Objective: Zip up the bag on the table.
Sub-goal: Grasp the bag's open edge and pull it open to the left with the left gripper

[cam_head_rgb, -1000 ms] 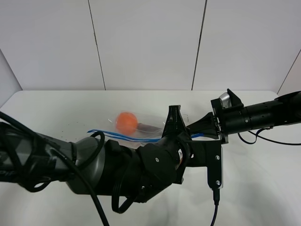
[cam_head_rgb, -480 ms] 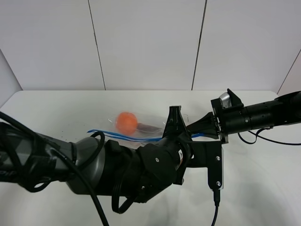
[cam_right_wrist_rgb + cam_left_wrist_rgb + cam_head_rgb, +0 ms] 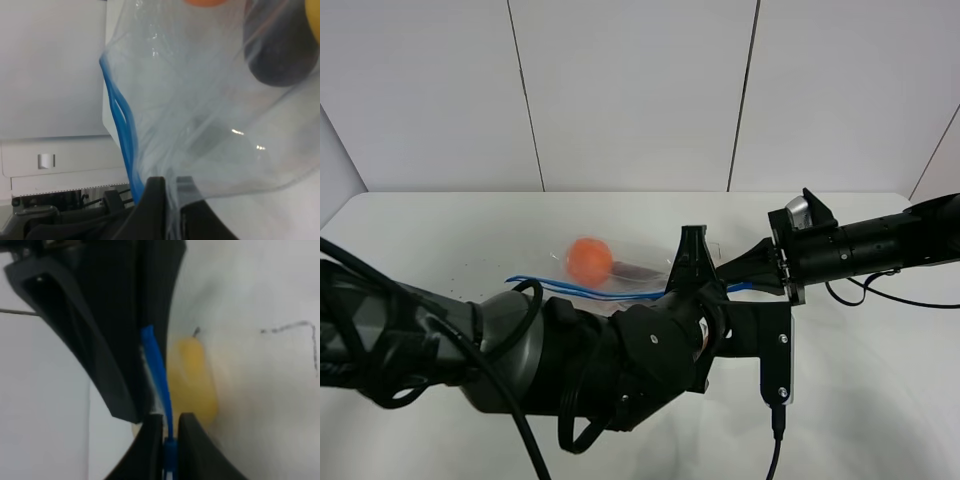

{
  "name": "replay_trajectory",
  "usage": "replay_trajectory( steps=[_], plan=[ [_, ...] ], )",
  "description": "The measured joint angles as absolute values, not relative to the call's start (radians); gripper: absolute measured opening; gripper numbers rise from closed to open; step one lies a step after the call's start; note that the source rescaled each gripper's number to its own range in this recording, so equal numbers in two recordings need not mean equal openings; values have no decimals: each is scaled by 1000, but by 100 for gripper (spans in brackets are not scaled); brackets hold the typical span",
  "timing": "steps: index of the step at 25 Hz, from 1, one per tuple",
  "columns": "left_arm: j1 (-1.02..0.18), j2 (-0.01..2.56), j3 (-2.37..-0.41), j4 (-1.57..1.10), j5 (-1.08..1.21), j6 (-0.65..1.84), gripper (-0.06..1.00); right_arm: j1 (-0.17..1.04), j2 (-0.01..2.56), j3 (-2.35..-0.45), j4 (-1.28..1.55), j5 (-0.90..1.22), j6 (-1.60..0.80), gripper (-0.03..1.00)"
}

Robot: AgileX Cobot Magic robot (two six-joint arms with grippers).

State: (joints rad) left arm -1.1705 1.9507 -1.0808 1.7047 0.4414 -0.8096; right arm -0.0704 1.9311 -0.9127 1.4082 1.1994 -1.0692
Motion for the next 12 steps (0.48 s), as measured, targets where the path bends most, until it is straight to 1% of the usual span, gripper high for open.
replay_trajectory(
  steps=[5, 12],
  plan=[
    [-1172, 1951, -1081, 1603, 491, -656, 0, -70, 1931, -913, 1405, 1198, -1069, 0],
    [-1172, 1924, -1079, 1536, 535, -622, 0, -70, 1931, -913, 1405, 1204, -1069, 0]
  ],
)
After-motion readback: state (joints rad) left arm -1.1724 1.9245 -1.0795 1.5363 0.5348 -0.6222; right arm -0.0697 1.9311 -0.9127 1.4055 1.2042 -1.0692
